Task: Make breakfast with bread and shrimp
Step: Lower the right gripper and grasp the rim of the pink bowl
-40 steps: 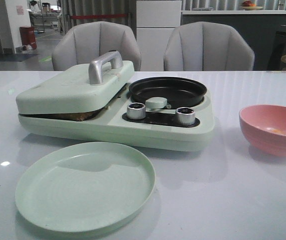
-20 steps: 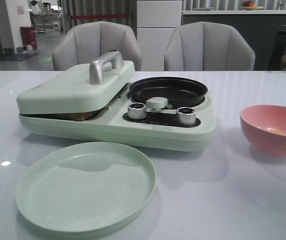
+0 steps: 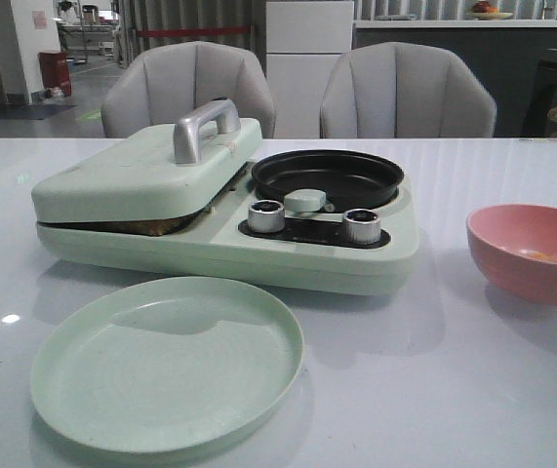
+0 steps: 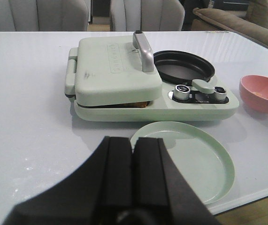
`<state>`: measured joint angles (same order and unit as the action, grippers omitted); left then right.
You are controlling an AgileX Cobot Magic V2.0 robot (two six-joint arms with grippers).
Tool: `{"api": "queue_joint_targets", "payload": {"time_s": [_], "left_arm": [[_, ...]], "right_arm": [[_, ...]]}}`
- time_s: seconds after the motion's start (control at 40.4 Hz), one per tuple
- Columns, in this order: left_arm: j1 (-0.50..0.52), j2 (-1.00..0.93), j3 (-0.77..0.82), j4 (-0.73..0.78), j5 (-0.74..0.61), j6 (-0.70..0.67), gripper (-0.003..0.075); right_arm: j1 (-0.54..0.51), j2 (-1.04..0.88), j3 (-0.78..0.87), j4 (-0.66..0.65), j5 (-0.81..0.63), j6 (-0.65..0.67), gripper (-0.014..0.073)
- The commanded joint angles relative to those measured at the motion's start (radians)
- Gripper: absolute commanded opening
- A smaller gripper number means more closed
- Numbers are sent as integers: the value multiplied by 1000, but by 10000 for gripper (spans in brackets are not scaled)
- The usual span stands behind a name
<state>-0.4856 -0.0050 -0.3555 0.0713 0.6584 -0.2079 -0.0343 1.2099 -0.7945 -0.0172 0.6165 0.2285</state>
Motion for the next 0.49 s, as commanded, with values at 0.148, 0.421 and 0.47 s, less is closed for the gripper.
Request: {"api": "queue_joint_targets", "payload": {"time_s": [0.148,0.421,0.47], "left_arm": [[-2,-20,-29,-4,-82,-8,33],[-2,-20,-29,-4,-82,-8,33],[-2,-20,-29,-4,-82,-8,33]], "right_arm": [[-10,244,-200,2,-64,-13,522],[-10,496,-392,2,-53,-13,522],[-10,531,-423,2,-45,-13,522]]}}
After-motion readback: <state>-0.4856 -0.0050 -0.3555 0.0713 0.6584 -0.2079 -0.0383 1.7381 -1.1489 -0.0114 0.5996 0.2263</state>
